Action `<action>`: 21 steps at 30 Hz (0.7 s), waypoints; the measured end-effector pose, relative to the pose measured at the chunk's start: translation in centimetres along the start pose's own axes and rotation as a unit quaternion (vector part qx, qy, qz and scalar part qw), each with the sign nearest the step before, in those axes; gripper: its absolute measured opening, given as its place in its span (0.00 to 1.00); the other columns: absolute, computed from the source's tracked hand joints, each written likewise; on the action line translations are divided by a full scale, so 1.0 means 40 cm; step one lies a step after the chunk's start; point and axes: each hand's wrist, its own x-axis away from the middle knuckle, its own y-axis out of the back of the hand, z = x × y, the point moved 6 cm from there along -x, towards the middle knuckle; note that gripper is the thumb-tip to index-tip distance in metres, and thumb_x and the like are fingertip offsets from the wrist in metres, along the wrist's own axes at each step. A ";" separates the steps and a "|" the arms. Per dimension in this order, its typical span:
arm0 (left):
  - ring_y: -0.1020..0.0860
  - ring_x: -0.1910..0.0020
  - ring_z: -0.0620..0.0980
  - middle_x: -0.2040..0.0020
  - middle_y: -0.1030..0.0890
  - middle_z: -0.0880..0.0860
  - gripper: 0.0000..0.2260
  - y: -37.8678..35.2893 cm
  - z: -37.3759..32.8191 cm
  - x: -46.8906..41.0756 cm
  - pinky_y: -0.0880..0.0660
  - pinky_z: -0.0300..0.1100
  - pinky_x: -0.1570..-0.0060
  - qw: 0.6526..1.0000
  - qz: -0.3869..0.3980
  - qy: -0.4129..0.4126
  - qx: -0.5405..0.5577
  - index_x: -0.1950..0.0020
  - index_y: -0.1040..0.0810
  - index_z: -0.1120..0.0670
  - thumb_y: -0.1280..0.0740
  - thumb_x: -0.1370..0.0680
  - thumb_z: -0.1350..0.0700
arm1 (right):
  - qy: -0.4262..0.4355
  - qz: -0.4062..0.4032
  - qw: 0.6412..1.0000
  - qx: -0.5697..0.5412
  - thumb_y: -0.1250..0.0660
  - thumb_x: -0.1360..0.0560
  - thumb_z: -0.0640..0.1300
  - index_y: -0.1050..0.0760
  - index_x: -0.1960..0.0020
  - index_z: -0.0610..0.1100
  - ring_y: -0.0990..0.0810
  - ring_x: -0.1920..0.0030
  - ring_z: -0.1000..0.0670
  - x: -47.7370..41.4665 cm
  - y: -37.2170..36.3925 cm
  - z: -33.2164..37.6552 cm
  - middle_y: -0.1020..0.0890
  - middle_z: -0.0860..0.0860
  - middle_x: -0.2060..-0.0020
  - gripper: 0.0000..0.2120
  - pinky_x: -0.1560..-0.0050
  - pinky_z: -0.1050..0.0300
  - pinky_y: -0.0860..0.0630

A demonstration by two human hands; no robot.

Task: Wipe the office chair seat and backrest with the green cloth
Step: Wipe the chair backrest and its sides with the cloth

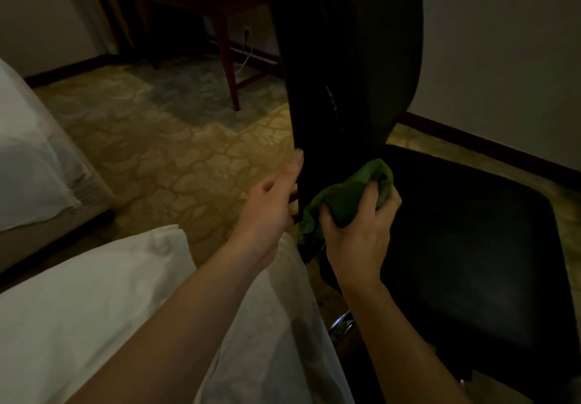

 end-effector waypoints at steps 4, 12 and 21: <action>0.19 0.39 0.50 0.43 0.15 0.46 0.26 -0.004 -0.001 0.000 0.22 0.55 0.39 1.000 0.003 -0.001 0.006 0.40 0.17 0.46 0.33 0.32 0.32 | -0.029 0.025 0.999 -0.005 0.24 0.29 0.49 0.38 0.31 0.43 0.26 0.37 0.35 0.042 -0.024 -0.049 0.40 0.41 0.29 0.34 0.48 0.40 0.20; 0.21 0.36 0.48 0.40 0.17 0.43 0.28 0.001 0.003 -0.009 0.24 0.56 0.36 1.000 0.008 -0.005 -0.007 0.35 0.20 0.45 0.33 0.30 0.31 | -0.025 -0.015 0.998 -0.057 0.23 0.31 0.51 0.37 0.28 0.42 0.31 0.35 0.43 -0.001 0.029 -0.009 0.40 0.41 0.30 0.38 0.42 0.54 0.27; 0.24 0.33 0.45 0.34 0.20 0.43 0.22 0.000 0.007 -0.013 0.25 0.52 0.35 0.999 0.005 -0.018 -0.032 0.30 0.23 0.46 0.37 0.21 0.38 | -0.003 -0.029 0.999 -0.020 0.24 0.30 0.53 0.41 0.29 0.45 0.30 0.33 0.37 -0.012 -0.004 0.005 0.38 0.39 0.31 0.38 0.41 0.42 0.23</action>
